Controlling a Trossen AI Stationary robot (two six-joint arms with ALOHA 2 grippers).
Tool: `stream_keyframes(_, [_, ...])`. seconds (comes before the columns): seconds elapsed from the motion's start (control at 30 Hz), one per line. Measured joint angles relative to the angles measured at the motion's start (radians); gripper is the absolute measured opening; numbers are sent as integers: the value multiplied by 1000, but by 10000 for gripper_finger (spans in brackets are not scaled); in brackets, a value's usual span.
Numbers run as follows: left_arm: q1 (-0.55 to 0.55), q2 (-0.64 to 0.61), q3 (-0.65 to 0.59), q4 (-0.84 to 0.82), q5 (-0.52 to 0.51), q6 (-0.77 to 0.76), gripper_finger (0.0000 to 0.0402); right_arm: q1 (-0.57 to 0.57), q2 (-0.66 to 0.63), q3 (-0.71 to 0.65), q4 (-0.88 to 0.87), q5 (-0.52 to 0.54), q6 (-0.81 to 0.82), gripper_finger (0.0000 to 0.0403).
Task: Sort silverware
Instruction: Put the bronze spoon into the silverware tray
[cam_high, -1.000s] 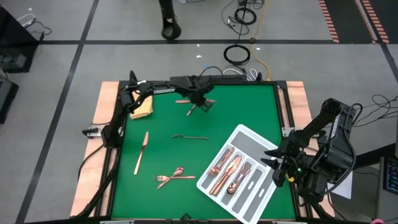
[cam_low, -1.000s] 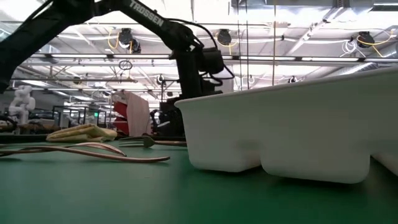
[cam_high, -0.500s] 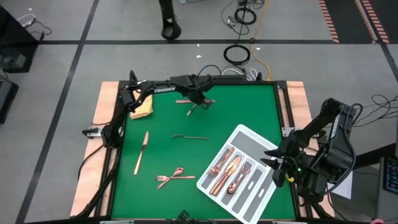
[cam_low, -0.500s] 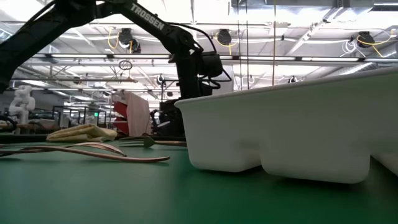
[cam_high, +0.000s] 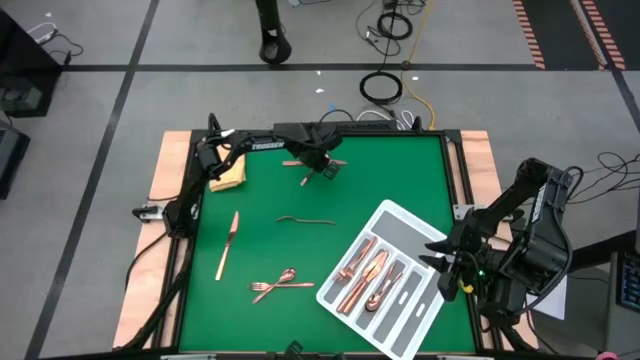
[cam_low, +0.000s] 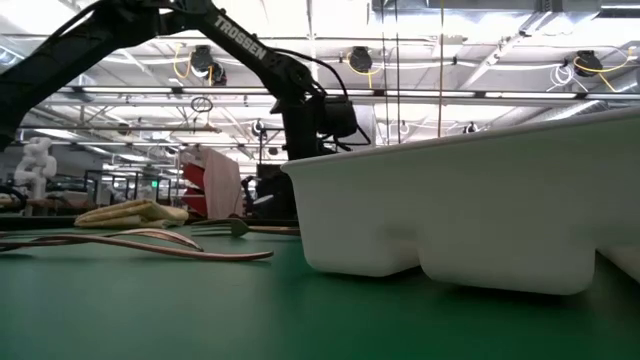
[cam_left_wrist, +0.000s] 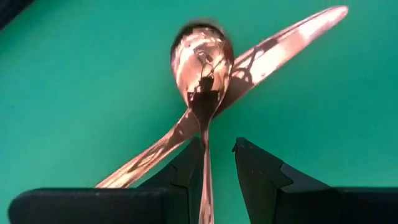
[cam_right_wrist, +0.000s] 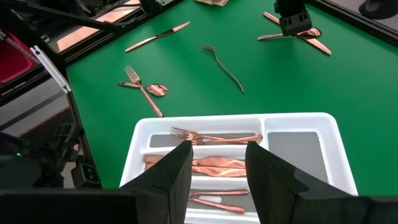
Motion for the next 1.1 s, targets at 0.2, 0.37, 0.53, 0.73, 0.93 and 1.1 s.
stream_keyframes(0.2, [0, 0, -48, 15, 15, 9, 64, 0, 0, 0, 1, 0, -1, 139])
stream_keyframes(0.37, [-9, -2, -54, 24, 13, 71, 13, 0, 0, 0, 5, 0, 0, 139])
stream_keyframes(0.53, [-21, -2, -54, 17, 14, 81, 8, 0, 0, 0, 6, 0, 0, 139])
stream_keyframes(0.73, [-42, -14, -56, -7, 54, 86, 2, 0, 0, 0, 8, 0, 0, 139])
stream_keyframes(0.93, [-67, -78, -57, -64, 59, 166, 1, 0, 0, 0, 7, -1, -7, 139])
stream_keyframes(1.1, [-74, -156, -56, -46, 49, 187, 1, 0, 0, 0, 7, -1, -15, 139])
